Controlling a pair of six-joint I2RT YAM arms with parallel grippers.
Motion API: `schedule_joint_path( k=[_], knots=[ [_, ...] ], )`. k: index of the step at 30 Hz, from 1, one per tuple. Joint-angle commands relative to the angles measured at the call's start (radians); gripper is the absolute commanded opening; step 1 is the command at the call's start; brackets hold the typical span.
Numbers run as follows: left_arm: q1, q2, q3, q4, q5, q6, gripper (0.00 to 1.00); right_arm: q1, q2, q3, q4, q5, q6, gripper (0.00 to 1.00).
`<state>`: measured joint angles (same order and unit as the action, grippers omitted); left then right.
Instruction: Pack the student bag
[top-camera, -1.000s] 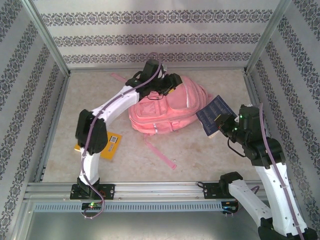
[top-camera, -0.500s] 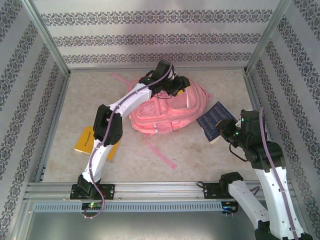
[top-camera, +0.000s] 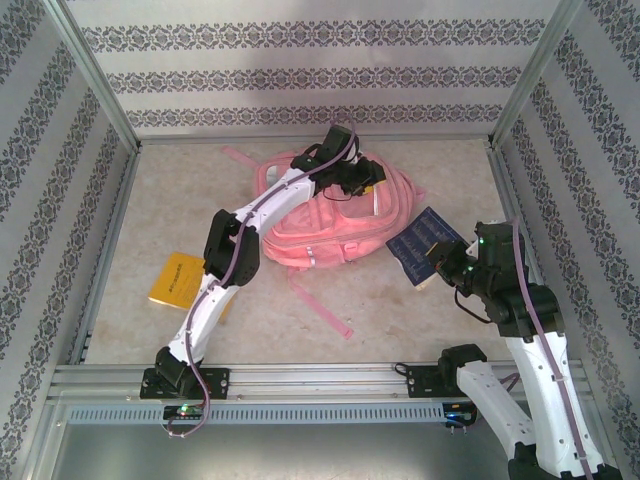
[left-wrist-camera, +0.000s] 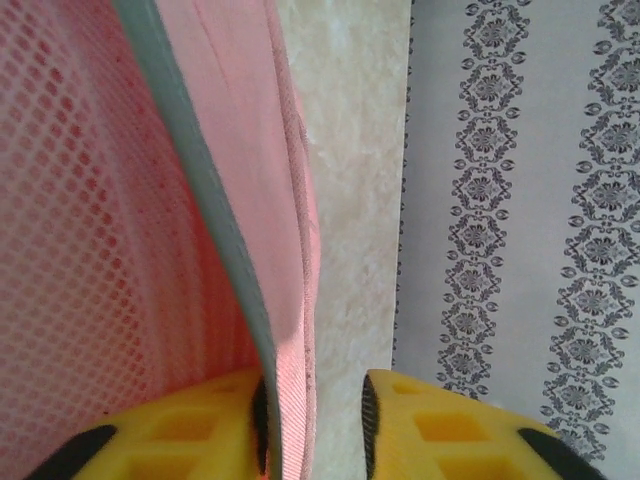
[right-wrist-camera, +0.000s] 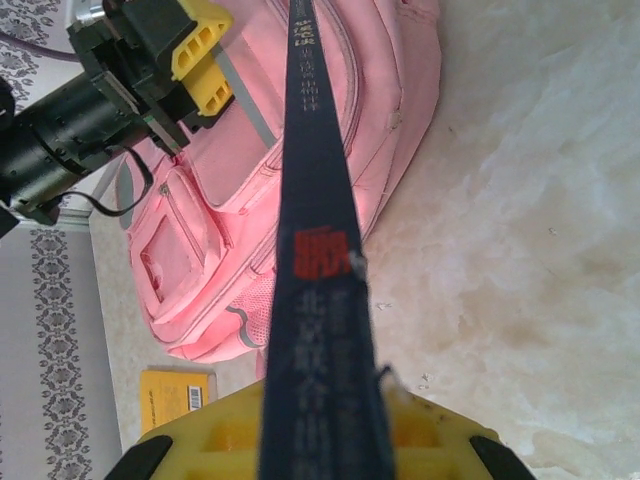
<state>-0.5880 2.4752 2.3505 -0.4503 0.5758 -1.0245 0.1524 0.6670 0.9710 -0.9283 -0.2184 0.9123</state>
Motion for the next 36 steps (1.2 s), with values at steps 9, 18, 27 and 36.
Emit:
schedule_joint_path(
  k=[9, 18, 27, 36],
  knots=[
    [-0.002, -0.005, 0.076, -0.185, -0.008, 0.12, 0.0, -0.005, -0.001, 0.029, 0.043, 0.013, -0.043, 0.0],
    [0.053, -0.232, 0.045, -0.315, 0.043, 0.221, 0.0, -0.007, 0.052, 0.166, -0.034, 0.119, -0.145, 0.0],
    [0.147, -0.443, -0.029, -0.416, 0.212, 0.31, 0.0, -0.007, 0.108, 0.235, -0.02, 0.171, -0.205, 0.0],
    [0.241, -0.589, -0.18, -0.345, 0.359, 0.303, 0.0, -0.01, 0.208, 0.065, 0.382, -0.202, -0.143, 0.0]
  ],
)
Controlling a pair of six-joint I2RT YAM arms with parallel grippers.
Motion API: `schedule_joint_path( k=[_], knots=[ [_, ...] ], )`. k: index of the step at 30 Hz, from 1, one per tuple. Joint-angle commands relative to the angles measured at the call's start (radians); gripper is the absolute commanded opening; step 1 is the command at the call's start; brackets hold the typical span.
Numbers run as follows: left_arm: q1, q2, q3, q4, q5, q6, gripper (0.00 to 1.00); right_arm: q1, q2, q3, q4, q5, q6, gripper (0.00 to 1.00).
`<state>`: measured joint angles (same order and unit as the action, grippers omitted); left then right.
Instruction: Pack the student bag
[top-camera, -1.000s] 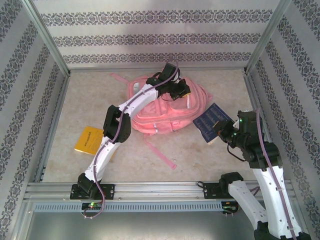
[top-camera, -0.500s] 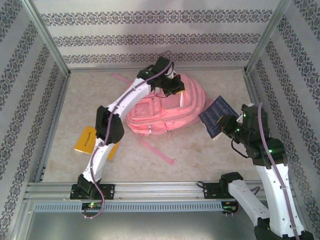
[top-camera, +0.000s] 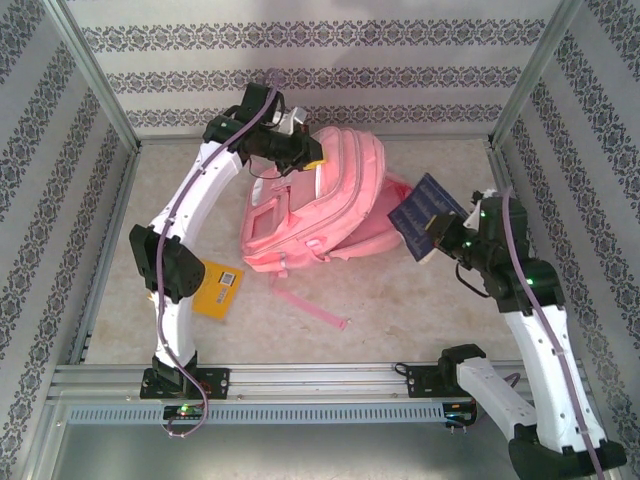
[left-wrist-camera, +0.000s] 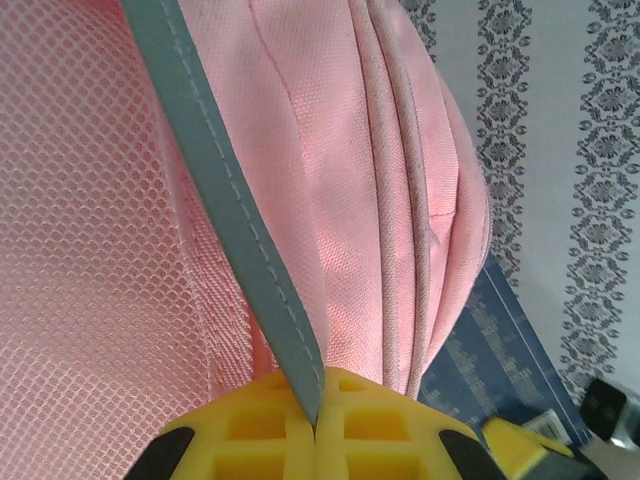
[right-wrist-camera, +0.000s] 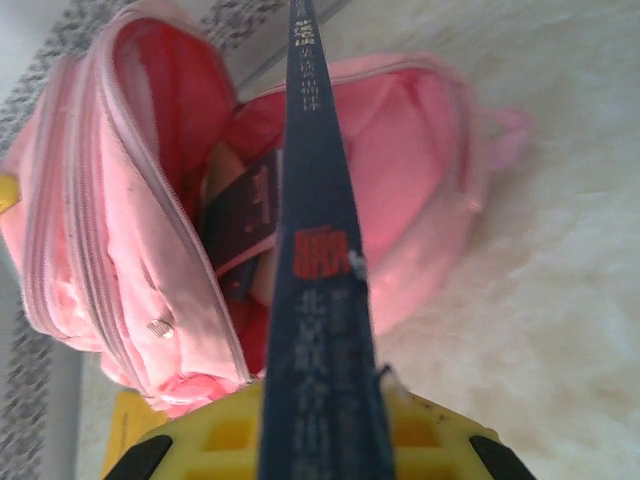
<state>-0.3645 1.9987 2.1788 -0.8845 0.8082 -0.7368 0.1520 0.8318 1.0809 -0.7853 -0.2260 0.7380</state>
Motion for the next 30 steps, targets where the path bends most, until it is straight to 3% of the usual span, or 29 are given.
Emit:
schedule_joint_path(
  k=[1, 5, 10, 16, 24, 26, 29, 30],
  knots=[
    [0.02, -0.122, -0.022, 0.101, 0.138, 0.009, 0.0, -0.009, 0.064, -0.062, 0.301, -0.249, 0.049, 0.0],
    [0.02, -0.149, -0.059, 0.142, 0.17, -0.012, 0.0, -0.004, 0.167, -0.119, 0.537, -0.425, 0.136, 0.0],
    [0.02, -0.17, -0.07, 0.157, 0.181, -0.025, 0.0, 0.0, 0.362, -0.123, 0.691, -0.594, 0.204, 0.0],
    [0.019, -0.178, -0.069, 0.178, 0.182, -0.046, 0.0, 0.033, 0.595, -0.113, 0.861, -0.648, 0.265, 0.0],
    [0.015, -0.161, -0.052, 0.218, 0.191, -0.076, 0.0, 0.153, 0.822, 0.025, 0.873, -0.624, 0.269, 0.0],
    [0.01, -0.148, -0.04, 0.223, 0.19, -0.079, 0.0, 0.203, 0.872, 0.085, 0.823, -0.587, 0.248, 0.09],
    [0.008, -0.13, -0.019, 0.226, 0.19, -0.082, 0.0, 0.258, 0.942, 0.155, 0.747, -0.517, 0.224, 0.46],
    [0.007, -0.126, -0.016, 0.227, 0.189, -0.082, 0.0, 0.262, 0.954, 0.165, 0.74, -0.506, 0.228, 0.53]
  ],
)
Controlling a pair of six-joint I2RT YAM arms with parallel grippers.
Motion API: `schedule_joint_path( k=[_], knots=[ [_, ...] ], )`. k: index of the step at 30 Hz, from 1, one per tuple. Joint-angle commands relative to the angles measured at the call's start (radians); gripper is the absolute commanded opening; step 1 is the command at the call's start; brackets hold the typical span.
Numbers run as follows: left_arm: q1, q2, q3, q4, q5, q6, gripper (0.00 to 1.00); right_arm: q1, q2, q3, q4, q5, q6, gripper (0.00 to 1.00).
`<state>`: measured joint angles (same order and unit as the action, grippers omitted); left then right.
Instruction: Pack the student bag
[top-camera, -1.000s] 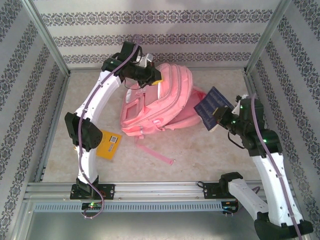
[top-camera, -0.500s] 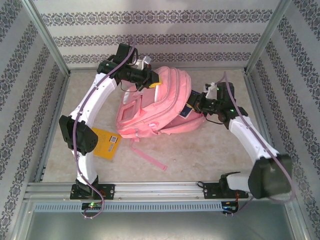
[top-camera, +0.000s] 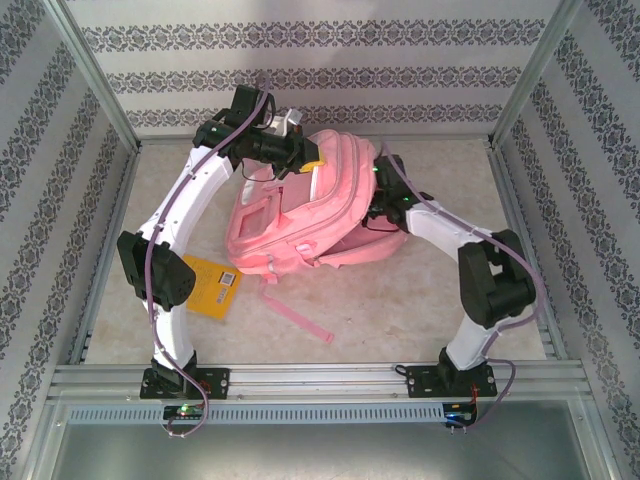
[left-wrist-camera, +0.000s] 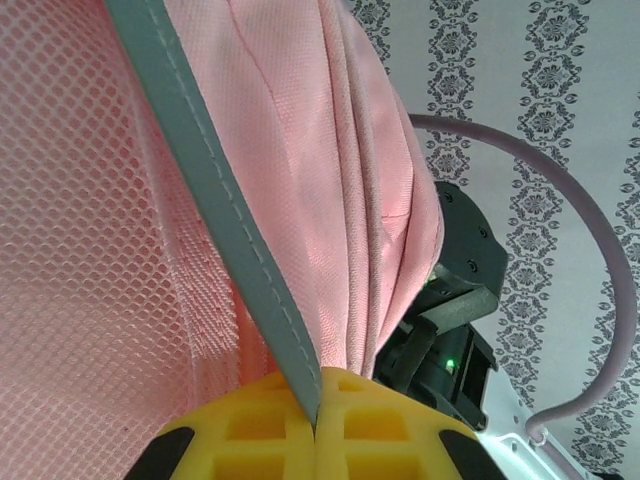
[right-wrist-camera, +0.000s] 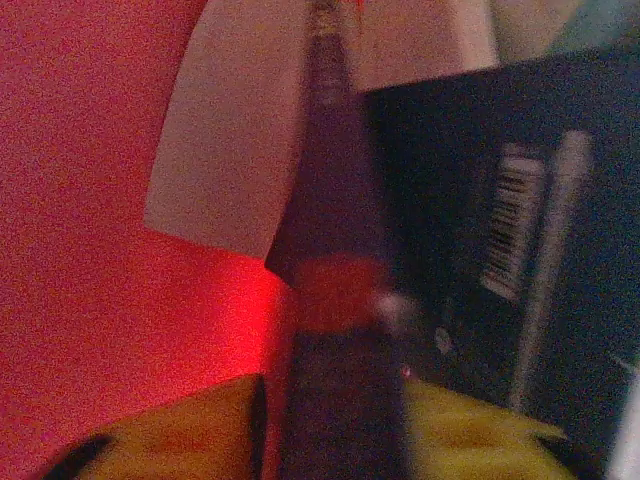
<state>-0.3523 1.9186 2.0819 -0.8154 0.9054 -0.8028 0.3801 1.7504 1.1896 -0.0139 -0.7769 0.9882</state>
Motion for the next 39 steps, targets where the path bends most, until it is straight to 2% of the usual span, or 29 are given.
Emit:
schedule_joint_path(
  k=[1, 5, 11, 14, 18, 22, 28, 33, 35, 37, 39],
  knots=[
    [-0.005, -0.042, 0.083, 0.154, 0.089, -0.014, 0.0, 0.034, 0.032, 0.055, -0.03, 0.062, -0.017, 0.57],
    [0.0, -0.035, 0.084, 0.126, 0.075, 0.005, 0.0, -0.012, -0.101, 0.011, -0.081, 0.18, -0.054, 0.69],
    [0.012, -0.022, 0.088, 0.073, 0.025, 0.034, 0.0, -0.118, -0.359, -0.063, -0.24, 0.327, -0.129, 0.76],
    [0.012, -0.008, 0.092, 0.055, -0.001, 0.038, 0.0, -0.135, -0.472, -0.095, -0.328, 0.391, -0.178, 0.76],
    [0.001, 0.023, 0.101, 0.036, -0.038, 0.039, 0.0, -0.139, -0.616, -0.107, -0.512, 0.571, -0.236, 0.76],
    [-0.037, 0.05, 0.072, 0.101, -0.071, 0.005, 0.0, -0.141, -0.726, -0.105, -0.64, 0.71, -0.262, 0.75],
    [-0.104, 0.119, 0.096, 0.114, -0.106, -0.006, 0.02, -0.147, -0.843, -0.109, -0.718, 0.815, -0.24, 0.74],
    [-0.115, 0.177, 0.113, 0.125, -0.137, -0.031, 0.02, -0.148, -0.871, -0.065, -0.744, 0.806, -0.243, 0.74],
    [-0.118, 0.206, 0.137, 0.127, -0.131, -0.049, 0.11, -0.144, -0.864, -0.049, -0.743, 0.759, -0.253, 0.73],
    [-0.125, 0.211, 0.162, 0.105, -0.142, -0.037, 0.27, -0.128, -0.857, -0.025, -0.743, 0.715, -0.279, 0.73],
    [-0.124, 0.178, 0.162, 0.058, -0.179, 0.001, 0.39, -0.094, -0.855, -0.01, -0.739, 0.701, -0.308, 0.73]
  ],
)
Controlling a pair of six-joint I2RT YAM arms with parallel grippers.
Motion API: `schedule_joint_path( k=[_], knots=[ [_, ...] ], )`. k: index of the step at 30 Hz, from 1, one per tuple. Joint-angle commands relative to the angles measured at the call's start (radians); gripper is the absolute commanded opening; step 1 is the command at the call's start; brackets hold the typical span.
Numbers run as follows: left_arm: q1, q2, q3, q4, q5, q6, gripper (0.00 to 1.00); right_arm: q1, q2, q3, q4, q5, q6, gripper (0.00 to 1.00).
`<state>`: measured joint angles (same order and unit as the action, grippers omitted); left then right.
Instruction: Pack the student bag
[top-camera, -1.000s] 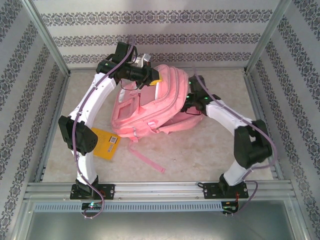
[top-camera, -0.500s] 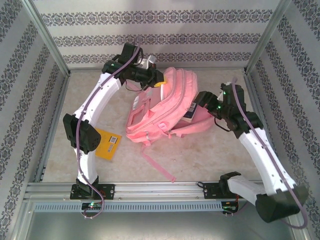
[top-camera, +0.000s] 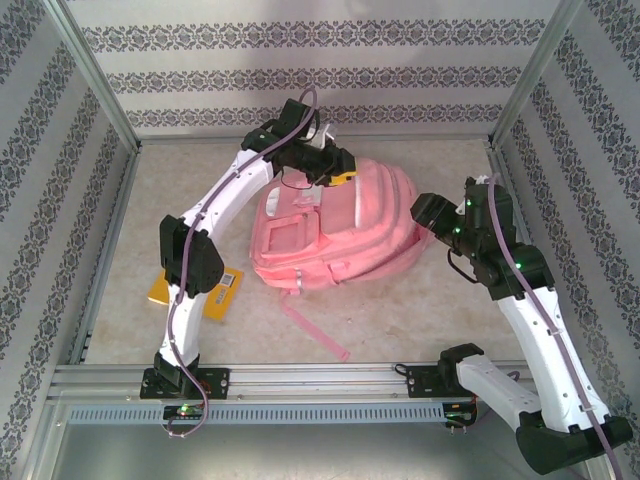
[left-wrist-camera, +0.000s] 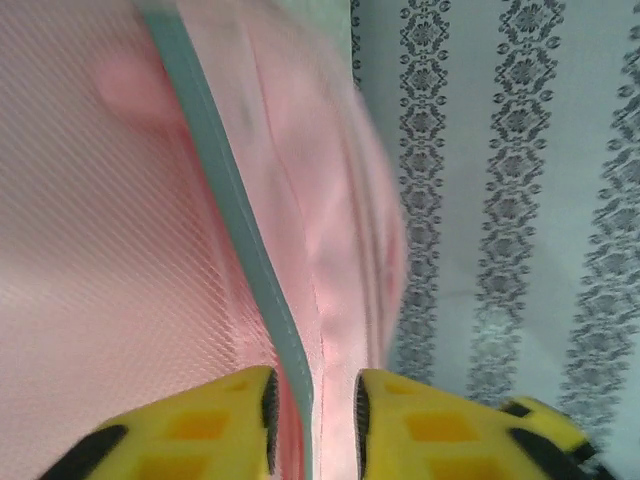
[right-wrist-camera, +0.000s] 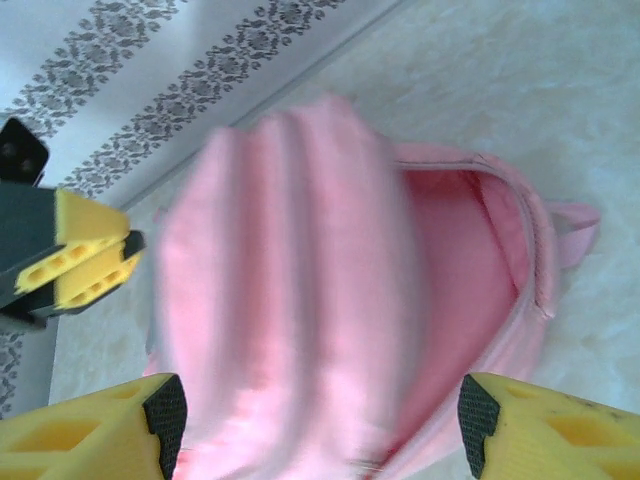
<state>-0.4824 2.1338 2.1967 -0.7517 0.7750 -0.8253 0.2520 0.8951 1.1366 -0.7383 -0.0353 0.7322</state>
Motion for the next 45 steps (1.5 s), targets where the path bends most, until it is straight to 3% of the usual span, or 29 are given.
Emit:
schedule_joint_path(
  k=[1, 4, 8, 11, 14, 18, 25, 32, 40, 45],
  knots=[
    [0.009, -0.071, 0.033, -0.037, -0.082, 0.051, 0.43, 0.059, 0.007, 0.054, -0.019, -0.044, -0.071, 0.73],
    [0.031, -0.231, -0.121, -0.057, -0.181, 0.076, 0.5, 0.145, 0.031, 0.079, -0.025, -0.036, -0.119, 0.73],
    [0.104, -0.517, -0.477, 0.013, -0.337, -0.039, 0.54, 0.273, 0.117, 0.104, -0.001, -0.065, -0.166, 0.72],
    [0.19, -0.714, -0.721, -0.017, -0.43, -0.133, 0.6, 0.374, 0.237, 0.155, 0.013, -0.099, -0.193, 0.72],
    [0.299, -0.881, -0.928, -0.084, -0.499, -0.19, 0.72, 0.463, 0.368, 0.231, 0.0, -0.105, -0.226, 0.72],
    [0.447, -1.04, -1.163, -0.157, -0.525, -0.271, 0.84, 0.519, 0.493, 0.31, -0.026, -0.091, -0.224, 0.72],
    [0.497, -1.129, -1.401, -0.196, -0.62, -0.333, 0.93, 0.522, 0.525, 0.276, -0.026, -0.093, -0.18, 0.73],
    [0.502, -1.144, -1.554, -0.132, -0.609, -0.389, 0.97, 0.518, 0.507, 0.204, -0.024, -0.107, -0.166, 0.73],
    [0.502, -1.078, -1.681, 0.032, -0.551, -0.417, 0.97, 0.508, 0.53, 0.205, -0.037, -0.134, -0.178, 0.73],
    [0.494, -1.035, -1.684, 0.032, -0.52, -0.415, 0.92, 0.506, 0.546, 0.222, -0.046, -0.126, -0.185, 0.72]
  ],
)
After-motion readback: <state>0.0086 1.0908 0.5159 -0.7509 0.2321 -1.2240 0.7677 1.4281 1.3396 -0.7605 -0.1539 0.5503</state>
